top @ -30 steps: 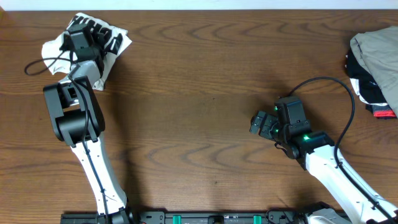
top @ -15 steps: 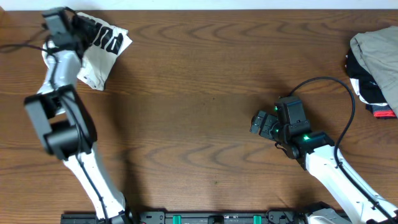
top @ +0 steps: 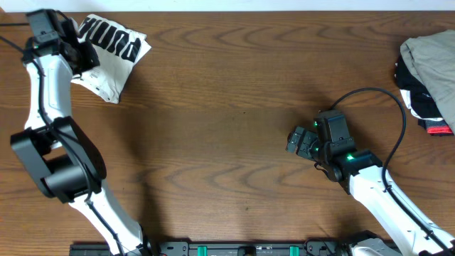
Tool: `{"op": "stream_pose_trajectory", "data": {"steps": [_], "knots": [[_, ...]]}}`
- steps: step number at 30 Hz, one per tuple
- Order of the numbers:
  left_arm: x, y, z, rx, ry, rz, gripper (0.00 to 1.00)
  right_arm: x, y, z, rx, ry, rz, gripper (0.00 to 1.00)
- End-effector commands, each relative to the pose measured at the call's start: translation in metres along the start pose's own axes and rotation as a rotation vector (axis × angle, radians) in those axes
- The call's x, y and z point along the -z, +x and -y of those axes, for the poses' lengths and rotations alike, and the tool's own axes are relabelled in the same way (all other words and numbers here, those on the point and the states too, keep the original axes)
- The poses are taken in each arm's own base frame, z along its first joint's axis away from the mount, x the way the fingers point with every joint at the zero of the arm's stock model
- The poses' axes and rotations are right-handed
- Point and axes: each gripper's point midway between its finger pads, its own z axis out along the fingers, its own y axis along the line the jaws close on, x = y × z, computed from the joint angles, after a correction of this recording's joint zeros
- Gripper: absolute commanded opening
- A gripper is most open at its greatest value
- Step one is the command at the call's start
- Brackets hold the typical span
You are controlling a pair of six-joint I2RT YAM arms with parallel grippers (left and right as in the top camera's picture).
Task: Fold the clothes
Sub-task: 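Lower the bundle and press it flat with the left gripper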
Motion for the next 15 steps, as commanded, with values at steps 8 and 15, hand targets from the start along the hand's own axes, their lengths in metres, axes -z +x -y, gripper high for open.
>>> {"op": "stream_pose_trajectory", "data": {"steps": [8,15], "knots": [[-0.042,0.050,-0.018,-0.088,-0.082,-0.180,0.06,0.001,0.000,0.000,0.002,0.008,0.011,0.99],[-0.056,0.046,-0.019,-0.080,-0.083,-0.153,0.06,0.001,0.000,0.000,0.002,0.008,0.011,0.99]]}}
